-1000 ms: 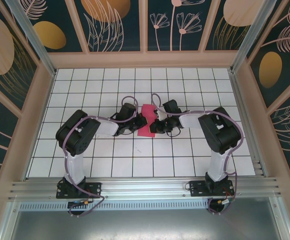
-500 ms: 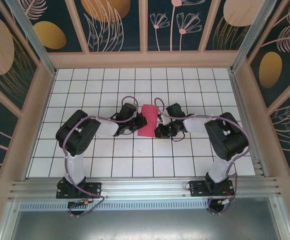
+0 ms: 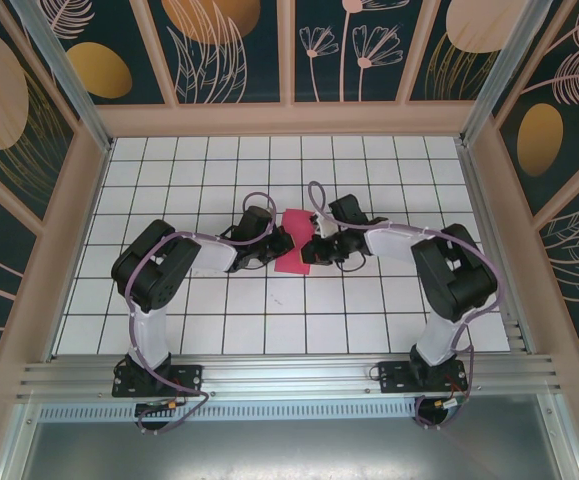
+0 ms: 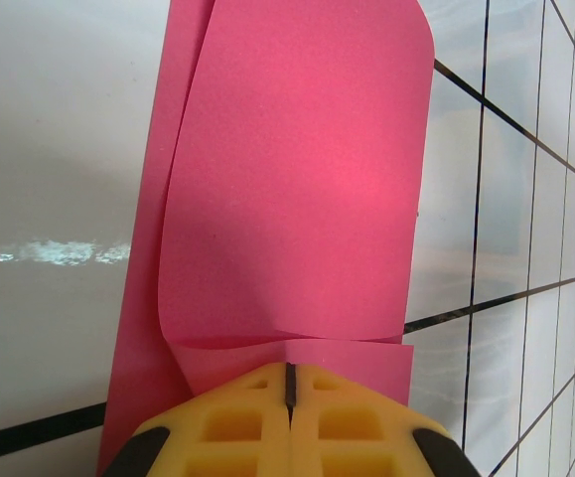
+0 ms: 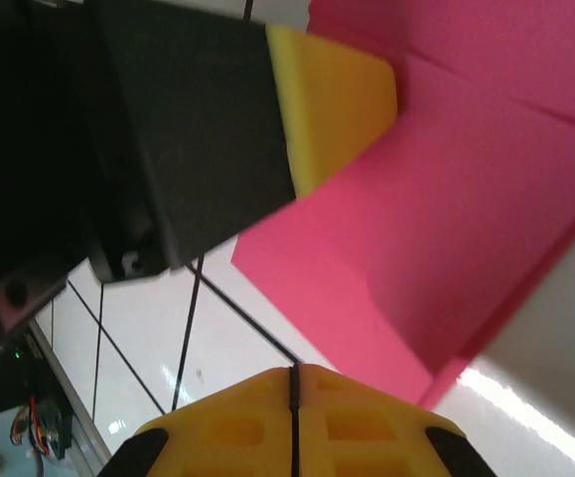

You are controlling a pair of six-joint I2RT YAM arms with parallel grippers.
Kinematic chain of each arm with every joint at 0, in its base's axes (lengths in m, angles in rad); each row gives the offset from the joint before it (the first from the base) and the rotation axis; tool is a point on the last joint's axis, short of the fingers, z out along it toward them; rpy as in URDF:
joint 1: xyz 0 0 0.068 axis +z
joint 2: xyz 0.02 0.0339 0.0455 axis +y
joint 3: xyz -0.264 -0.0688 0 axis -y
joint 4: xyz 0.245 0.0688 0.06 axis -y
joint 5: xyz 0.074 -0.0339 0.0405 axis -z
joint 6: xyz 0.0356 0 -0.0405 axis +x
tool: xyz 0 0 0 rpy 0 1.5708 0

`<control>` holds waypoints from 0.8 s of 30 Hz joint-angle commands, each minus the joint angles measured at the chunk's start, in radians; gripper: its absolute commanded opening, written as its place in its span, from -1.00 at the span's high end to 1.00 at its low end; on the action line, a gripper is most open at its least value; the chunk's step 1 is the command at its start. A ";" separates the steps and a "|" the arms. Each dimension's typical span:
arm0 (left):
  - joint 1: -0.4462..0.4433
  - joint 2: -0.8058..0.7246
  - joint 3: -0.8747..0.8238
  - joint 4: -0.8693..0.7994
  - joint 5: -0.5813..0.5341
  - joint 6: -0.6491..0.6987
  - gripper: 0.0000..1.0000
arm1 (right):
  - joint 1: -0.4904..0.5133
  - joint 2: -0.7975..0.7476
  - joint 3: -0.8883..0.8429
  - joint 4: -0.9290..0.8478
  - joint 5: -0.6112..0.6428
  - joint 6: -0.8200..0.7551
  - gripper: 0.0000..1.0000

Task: Fold a paper plane with a square sheet of paper (pick it up from the middle)
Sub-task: Fold the triangle a second time at the center of the table.

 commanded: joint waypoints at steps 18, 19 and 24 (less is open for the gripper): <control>0.085 0.035 -0.001 -0.058 -0.082 0.109 0.94 | -0.040 0.130 -0.144 -0.005 0.002 -0.041 0.95; 0.092 0.039 0.003 -0.056 -0.078 0.112 0.94 | -0.044 0.129 -0.146 -0.003 0.001 -0.042 0.95; 0.112 0.037 0.001 -0.040 -0.078 0.123 0.93 | -0.054 0.124 -0.151 0.001 -0.007 -0.041 0.96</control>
